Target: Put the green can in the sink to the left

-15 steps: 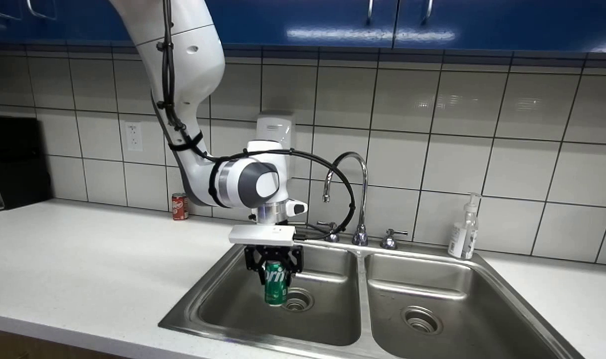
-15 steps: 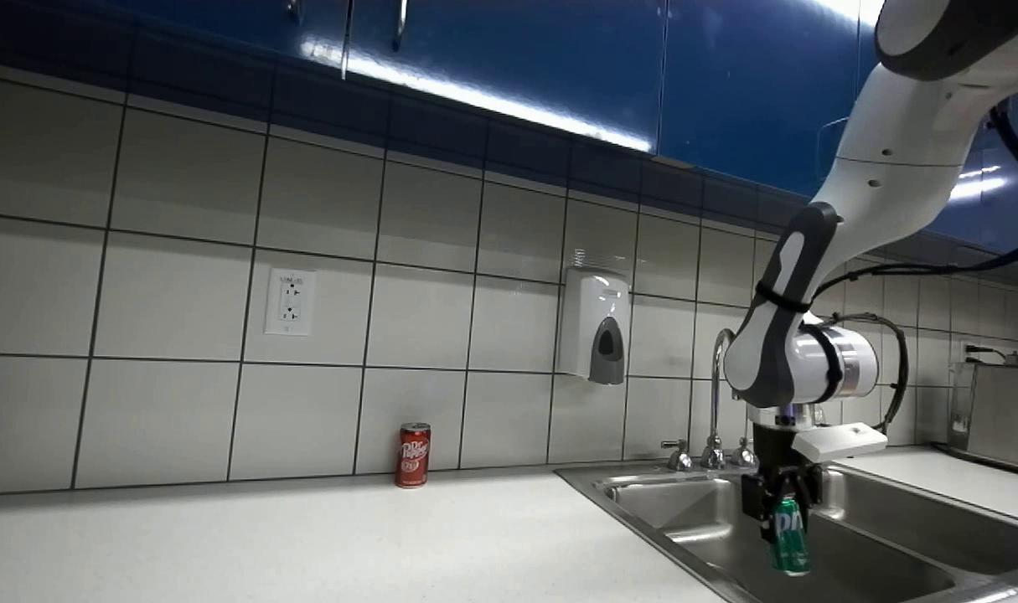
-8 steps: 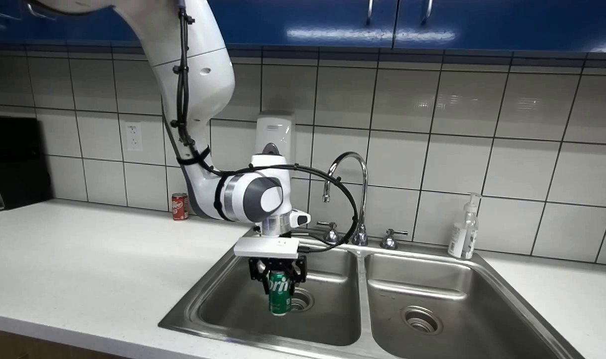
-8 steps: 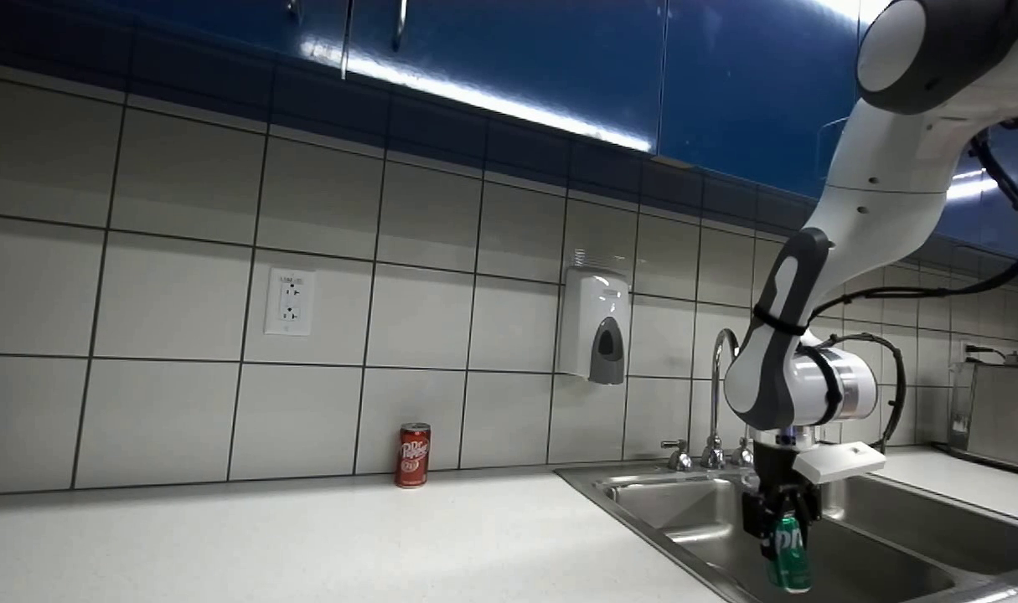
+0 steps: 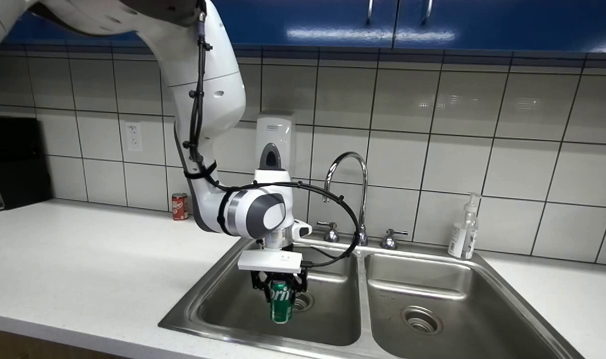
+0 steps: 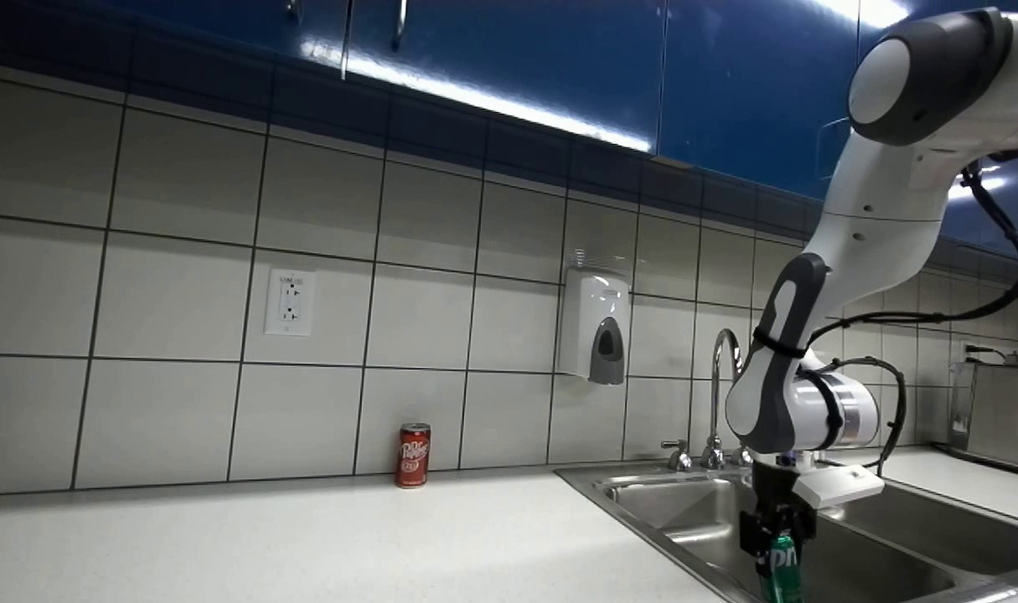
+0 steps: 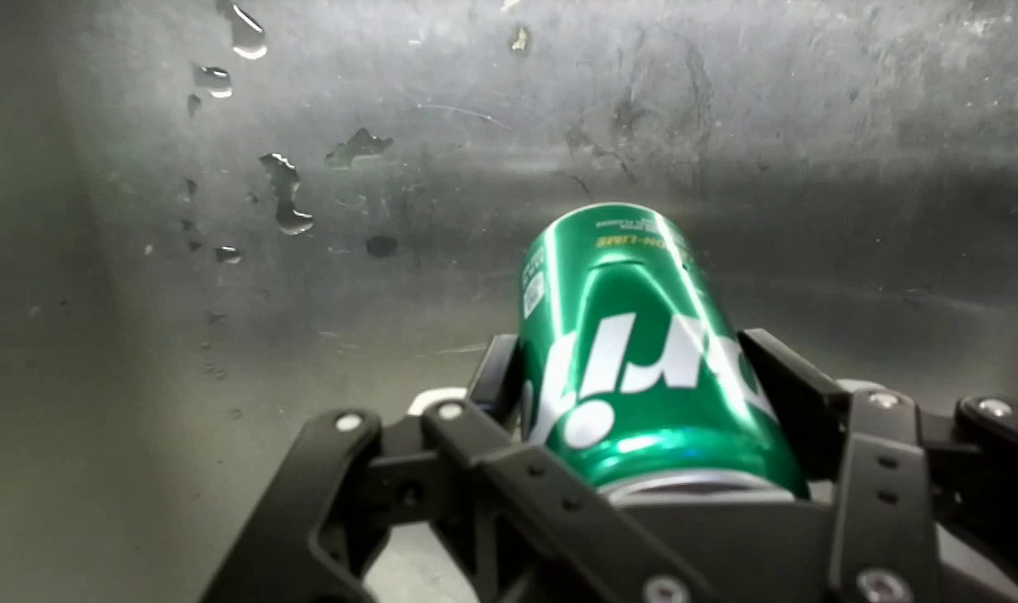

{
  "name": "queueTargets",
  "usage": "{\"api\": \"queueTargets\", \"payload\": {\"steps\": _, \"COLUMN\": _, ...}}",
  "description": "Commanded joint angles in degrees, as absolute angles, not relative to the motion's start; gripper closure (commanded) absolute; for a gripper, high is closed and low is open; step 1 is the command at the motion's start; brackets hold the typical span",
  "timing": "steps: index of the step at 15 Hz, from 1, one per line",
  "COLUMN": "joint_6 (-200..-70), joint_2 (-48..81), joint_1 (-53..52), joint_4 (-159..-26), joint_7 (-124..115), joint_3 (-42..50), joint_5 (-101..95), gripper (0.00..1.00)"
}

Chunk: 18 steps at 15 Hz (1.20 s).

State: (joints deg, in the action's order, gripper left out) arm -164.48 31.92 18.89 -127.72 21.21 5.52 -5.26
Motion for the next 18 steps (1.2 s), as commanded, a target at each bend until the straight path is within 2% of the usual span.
{"api": "queueTargets", "payload": {"steps": 1, "joint_6": -167.37, "joint_2": 34.44, "joint_1": 22.88, "joint_4": -125.30, "joint_7": 23.61, "joint_3": 2.10, "joint_5": -4.31, "gripper": 0.57}}
{"api": "queueTargets", "payload": {"steps": 7, "joint_6": -169.31, "joint_2": 37.79, "joint_1": 26.52, "joint_4": -122.62, "joint_7": 23.67, "joint_3": -1.39, "joint_5": -4.28, "gripper": 0.57}}
{"api": "queueTargets", "payload": {"steps": 18, "joint_6": -169.19, "joint_2": 41.21, "joint_1": 27.49, "joint_4": -119.81, "joint_7": 22.90, "joint_3": -1.22, "joint_5": -4.92, "gripper": 0.57}}
